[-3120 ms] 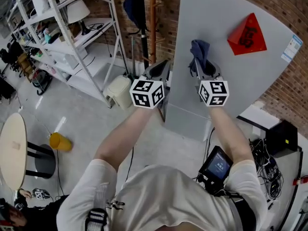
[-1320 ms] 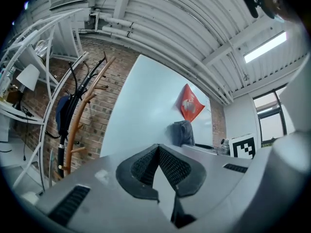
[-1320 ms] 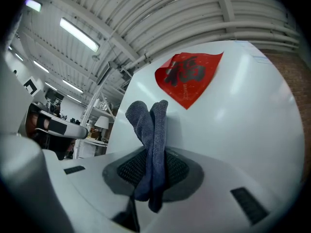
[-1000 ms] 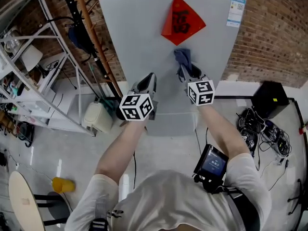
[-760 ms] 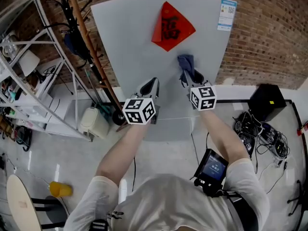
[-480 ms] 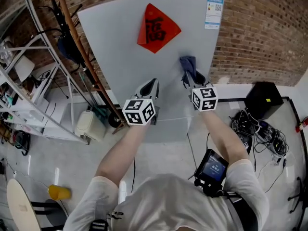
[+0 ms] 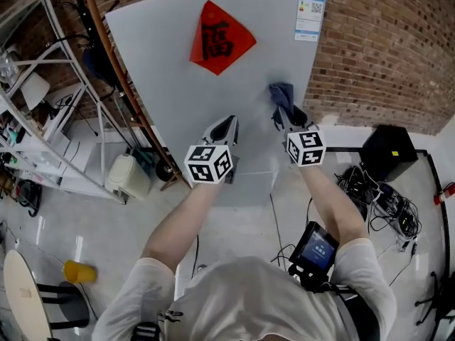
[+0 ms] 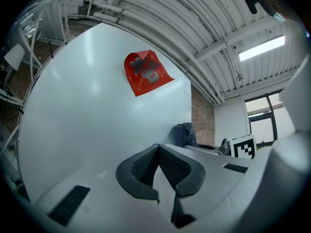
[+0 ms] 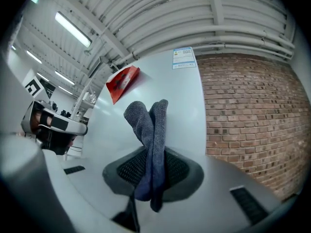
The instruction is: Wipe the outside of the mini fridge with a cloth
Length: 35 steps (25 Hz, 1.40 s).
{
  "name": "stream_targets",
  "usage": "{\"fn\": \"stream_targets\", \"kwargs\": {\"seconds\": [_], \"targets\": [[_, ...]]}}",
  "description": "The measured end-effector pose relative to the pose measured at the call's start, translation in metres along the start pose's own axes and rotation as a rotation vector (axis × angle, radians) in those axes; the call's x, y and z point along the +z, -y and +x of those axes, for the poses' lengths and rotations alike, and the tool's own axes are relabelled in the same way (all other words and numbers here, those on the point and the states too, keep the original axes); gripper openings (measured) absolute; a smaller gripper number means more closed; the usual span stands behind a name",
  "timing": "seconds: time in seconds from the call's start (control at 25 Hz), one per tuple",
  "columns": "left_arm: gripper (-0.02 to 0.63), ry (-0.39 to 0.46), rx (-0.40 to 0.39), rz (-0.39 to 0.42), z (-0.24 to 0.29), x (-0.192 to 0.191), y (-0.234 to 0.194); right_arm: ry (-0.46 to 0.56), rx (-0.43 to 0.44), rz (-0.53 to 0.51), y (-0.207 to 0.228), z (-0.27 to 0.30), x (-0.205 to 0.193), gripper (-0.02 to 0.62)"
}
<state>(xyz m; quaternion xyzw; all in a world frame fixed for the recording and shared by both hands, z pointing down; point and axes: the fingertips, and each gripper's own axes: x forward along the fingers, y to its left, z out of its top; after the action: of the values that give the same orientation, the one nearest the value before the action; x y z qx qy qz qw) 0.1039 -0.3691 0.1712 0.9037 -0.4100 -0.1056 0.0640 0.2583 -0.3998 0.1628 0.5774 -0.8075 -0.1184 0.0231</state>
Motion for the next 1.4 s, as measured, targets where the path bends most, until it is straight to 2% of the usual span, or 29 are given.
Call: {"fn": "stream_targets", "kwargs": {"seconds": [0.16,0.32,0.44,0.88,1.2,1.4], "targets": [[0.005,0.007,0.050,0.001,-0.011,-0.002,-0.016,0.056,0.083,-0.050,-0.033,0.000,0.015,0.080],[0.005,0.025,0.117,0.050,-0.035,0.001,-0.043,0.080,0.176,-0.034,-0.082,0.010,0.018,0.080],[0.005,0.019,0.179,0.069,-0.059,0.002,-0.073,0.065,0.233,-0.007,-0.125,0.023,0.011,0.080],[0.005,-0.032,0.376,0.038,-0.149,-0.013,-0.188,-0.009,0.433,0.020,-0.286,0.084,-0.022,0.080],[0.005,-0.073,0.425,0.015,-0.195,-0.031,-0.240,-0.074,0.435,0.069,-0.355,0.116,-0.058,0.080],[0.005,-0.107,0.432,0.009,-0.209,-0.045,-0.267,-0.134,0.414,0.088,-0.379,0.139,-0.091,0.080]]}}
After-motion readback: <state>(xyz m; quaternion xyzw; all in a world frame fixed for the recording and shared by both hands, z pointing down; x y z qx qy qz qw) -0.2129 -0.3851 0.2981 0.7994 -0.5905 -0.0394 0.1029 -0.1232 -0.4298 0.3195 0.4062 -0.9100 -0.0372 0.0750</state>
